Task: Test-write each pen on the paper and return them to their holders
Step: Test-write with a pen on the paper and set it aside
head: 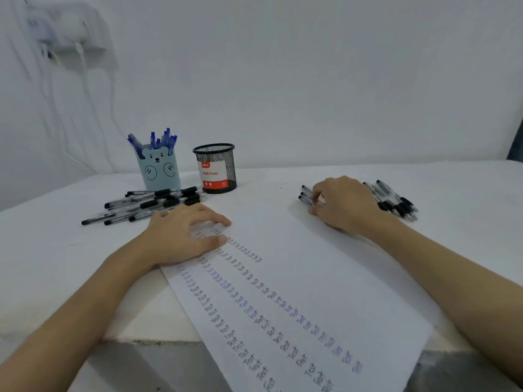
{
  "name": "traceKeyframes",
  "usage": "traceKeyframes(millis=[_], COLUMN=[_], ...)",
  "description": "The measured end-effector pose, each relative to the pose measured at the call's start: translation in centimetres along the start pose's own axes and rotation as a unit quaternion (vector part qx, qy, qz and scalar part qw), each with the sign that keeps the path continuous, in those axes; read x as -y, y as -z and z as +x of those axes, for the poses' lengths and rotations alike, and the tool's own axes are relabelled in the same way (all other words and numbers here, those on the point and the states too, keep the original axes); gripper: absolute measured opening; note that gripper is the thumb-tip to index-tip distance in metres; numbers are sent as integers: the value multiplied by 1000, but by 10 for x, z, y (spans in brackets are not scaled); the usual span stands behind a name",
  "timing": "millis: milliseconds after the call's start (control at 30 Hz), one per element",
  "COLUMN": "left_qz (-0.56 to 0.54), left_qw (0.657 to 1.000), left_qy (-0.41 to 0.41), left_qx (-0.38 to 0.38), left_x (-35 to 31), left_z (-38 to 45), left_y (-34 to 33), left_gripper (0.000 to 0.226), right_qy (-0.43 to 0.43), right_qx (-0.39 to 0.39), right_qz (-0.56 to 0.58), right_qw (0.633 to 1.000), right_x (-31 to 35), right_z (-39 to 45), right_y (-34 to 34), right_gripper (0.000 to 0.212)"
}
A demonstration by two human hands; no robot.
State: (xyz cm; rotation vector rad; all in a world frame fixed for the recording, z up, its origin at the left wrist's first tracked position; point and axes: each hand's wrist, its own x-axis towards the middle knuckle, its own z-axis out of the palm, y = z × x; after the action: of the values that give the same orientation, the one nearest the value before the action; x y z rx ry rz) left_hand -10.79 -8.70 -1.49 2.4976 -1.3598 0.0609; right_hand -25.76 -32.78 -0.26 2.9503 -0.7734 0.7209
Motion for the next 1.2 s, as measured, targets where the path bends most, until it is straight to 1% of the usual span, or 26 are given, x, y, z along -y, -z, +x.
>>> traceKeyframes(millis=[100, 200, 300, 400, 500, 600, 667, 733, 800, 900, 1000, 1100, 1200], left_qz=[-15, -84, -118, -148, -148, -124, -113, -103, -95, -83, -95, -92, -89], left_qw=[1000, 996, 993, 988, 984, 980, 977, 979, 980, 980, 978, 978, 979], left_qy=[4, -1, -4, 2, 30, 68, 77, 68, 71, 73, 78, 75, 76], left_qx=[8, 5, -8, -41, -93, -138, -161, -165, -160, -163, -169, -170, -167], left_x=[10, 13, 17, 27, 48, 73, 86, 92, 95, 98, 98, 99, 101], left_z=[-2, -4, -15, -32, -47, -61, -70, -75, -77, -75, -74, -75, -75], left_y=[2, 4, 8, 12, 20, 28, 29, 26, 23, 20, 21, 20, 19], left_gripper=[68, 72, 72, 57, 35, 20, 14, 11, 11, 11, 14, 16, 17], right_qy=[-1, 6, 27, 79, 158, 219, 257, 287, 308, 338, 347, 376, 387], right_qx=[3, -2, -18, -23, 17, 58, 97, 143, 157, 128, 91, 30, -7], right_qz=[15, 18, 14, 24, 40, 41, 43, 40, 36, 37, 16, -7, 11], right_qw=[1000, 1000, 999, 996, 986, 973, 961, 946, 938, 932, 933, 926, 922], right_x=[-2, -1, 8, 27, 65, 113, 144, 168, 193, 223, 238, 242, 243], right_z=[-2, -5, -5, -1, 11, 33, 50, 61, 70, 78, 82, 83, 82], right_y=[1, 2, 9, 24, 46, 53, 46, 32, 14, -15, -39, -53, -58], right_gripper=[25, 25, 24, 21, 19, 17, 16, 23, 30, 33, 31, 25, 22])
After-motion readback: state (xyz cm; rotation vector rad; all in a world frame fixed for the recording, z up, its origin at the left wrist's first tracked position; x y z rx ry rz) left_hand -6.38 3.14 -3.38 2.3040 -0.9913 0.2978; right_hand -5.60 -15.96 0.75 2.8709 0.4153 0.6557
